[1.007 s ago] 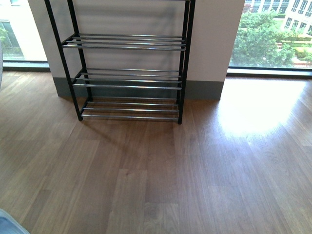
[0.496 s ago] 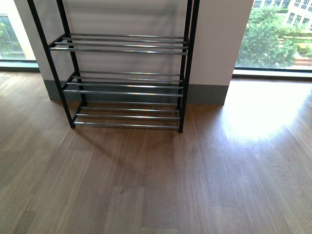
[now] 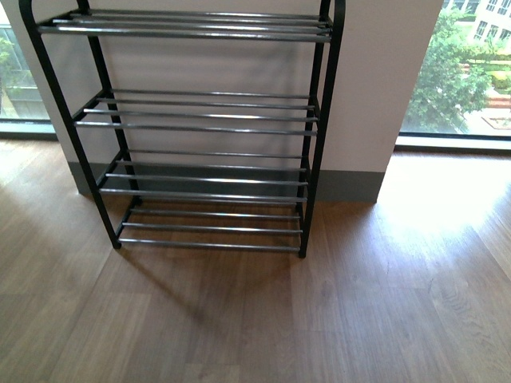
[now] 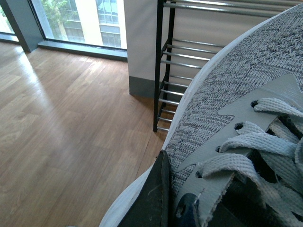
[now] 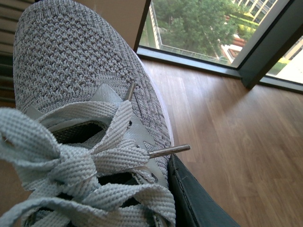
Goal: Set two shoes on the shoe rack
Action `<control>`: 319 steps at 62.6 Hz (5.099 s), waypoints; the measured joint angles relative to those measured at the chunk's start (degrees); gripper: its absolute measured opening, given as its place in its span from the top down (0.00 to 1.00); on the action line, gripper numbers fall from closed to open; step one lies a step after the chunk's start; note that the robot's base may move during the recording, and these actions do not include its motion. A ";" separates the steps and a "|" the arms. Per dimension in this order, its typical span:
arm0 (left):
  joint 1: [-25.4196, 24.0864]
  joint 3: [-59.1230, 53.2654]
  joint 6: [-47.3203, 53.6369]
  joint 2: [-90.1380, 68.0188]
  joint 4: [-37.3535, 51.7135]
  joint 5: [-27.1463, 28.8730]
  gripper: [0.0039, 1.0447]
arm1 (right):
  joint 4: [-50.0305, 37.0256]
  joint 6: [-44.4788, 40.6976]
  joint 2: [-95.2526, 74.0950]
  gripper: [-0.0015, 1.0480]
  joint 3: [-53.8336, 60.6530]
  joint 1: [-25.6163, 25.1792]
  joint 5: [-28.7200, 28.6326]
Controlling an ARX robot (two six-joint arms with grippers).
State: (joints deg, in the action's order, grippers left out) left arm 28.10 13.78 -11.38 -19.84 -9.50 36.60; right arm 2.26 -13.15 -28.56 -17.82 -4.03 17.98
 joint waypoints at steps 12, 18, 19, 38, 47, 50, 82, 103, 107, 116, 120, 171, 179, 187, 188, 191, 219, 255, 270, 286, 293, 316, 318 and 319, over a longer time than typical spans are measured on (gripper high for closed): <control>0.00 0.00 0.00 -0.02 0.00 0.04 0.99 | 0.00 0.00 0.00 0.97 0.02 -0.02 0.04; 0.00 0.00 0.00 0.00 0.00 0.02 0.99 | 0.00 0.00 0.00 0.97 0.02 0.00 0.02; 0.00 0.00 0.00 0.00 0.00 0.11 0.99 | 0.00 0.00 0.00 0.97 0.02 0.00 0.04; 0.00 0.00 0.00 0.00 0.00 0.07 0.99 | 0.00 0.00 -0.02 0.97 0.02 0.00 0.02; 0.00 0.00 0.00 0.00 0.00 0.09 0.99 | 0.00 0.00 0.02 0.97 0.02 0.00 0.02; 0.00 0.00 0.00 0.00 0.00 0.09 0.99 | 0.00 0.00 0.02 0.97 0.02 0.00 0.02; 0.00 0.00 0.00 0.00 0.00 0.07 0.99 | 0.00 0.00 0.00 0.97 0.02 0.00 0.04; -0.02 0.00 0.00 -0.04 0.00 0.07 0.99 | 0.00 0.00 -0.20 0.97 0.02 0.00 0.04; -0.02 0.00 0.00 -0.04 0.00 -0.15 0.99 | 0.00 0.00 -0.20 0.97 0.02 0.00 0.07; 0.04 0.00 0.00 -0.04 0.00 -0.61 0.99 | 0.00 0.00 -0.09 0.97 0.09 -0.07 0.85; 0.04 0.00 0.00 -0.04 0.00 -0.37 0.99 | 0.00 0.00 -0.09 0.97 0.09 -0.04 0.46; 0.02 0.00 0.00 0.09 0.00 0.22 0.99 | -6.82 2.99 1.27 0.97 2.45 -2.49 -11.76; 0.02 0.00 0.00 0.07 0.00 0.04 0.99 | -9.22 3.65 2.03 0.97 1.81 1.97 -13.97; 0.02 0.00 0.00 0.09 0.00 0.17 0.99 | -7.65 2.69 -1.97 0.97 -2.54 11.56 -8.55; 0.02 0.00 0.00 0.09 0.00 0.15 0.99 | -7.65 2.58 -3.02 0.97 -3.43 12.68 -7.67; 0.02 0.00 0.00 0.09 0.00 0.13 0.99 | -7.32 2.58 -6.14 0.97 -6.01 15.28 -5.86; 0.02 0.00 0.00 0.09 0.00 0.07 0.99 | -0.74 12.72 -34.58 0.97 -23.19 26.29 0.61; 0.02 0.00 0.00 0.07 0.00 0.07 0.99 | -8.33 24.30 -58.82 0.97 -31.12 25.62 2.23; 0.02 0.00 0.00 0.09 0.00 0.09 0.99 | -10.03 29.99 -68.98 0.97 -35.01 22.71 0.50; 0.02 0.00 0.00 0.07 0.00 0.09 0.99 | -9.92 30.32 -73.02 0.97 -35.63 17.70 -1.14; 0.02 0.00 0.00 0.07 0.00 0.07 0.99 | -10.10 30.42 -74.62 0.97 -36.81 15.65 -1.51; 0.02 0.00 0.00 0.09 0.00 0.09 0.99 | -9.42 31.89 -83.41 0.97 -45.79 11.67 -3.54; 0.02 0.00 0.00 0.07 0.00 0.09 0.99 | -8.98 31.85 -84.21 0.97 -46.64 11.32 -3.52; 0.02 0.00 0.00 0.07 0.00 0.09 0.99 | -8.92 31.82 -84.48 0.97 -46.90 11.21 -3.50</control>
State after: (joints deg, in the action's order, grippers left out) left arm 28.12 13.78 -11.38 -19.77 -9.50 36.69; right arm -6.66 18.68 -113.03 -64.73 7.18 14.48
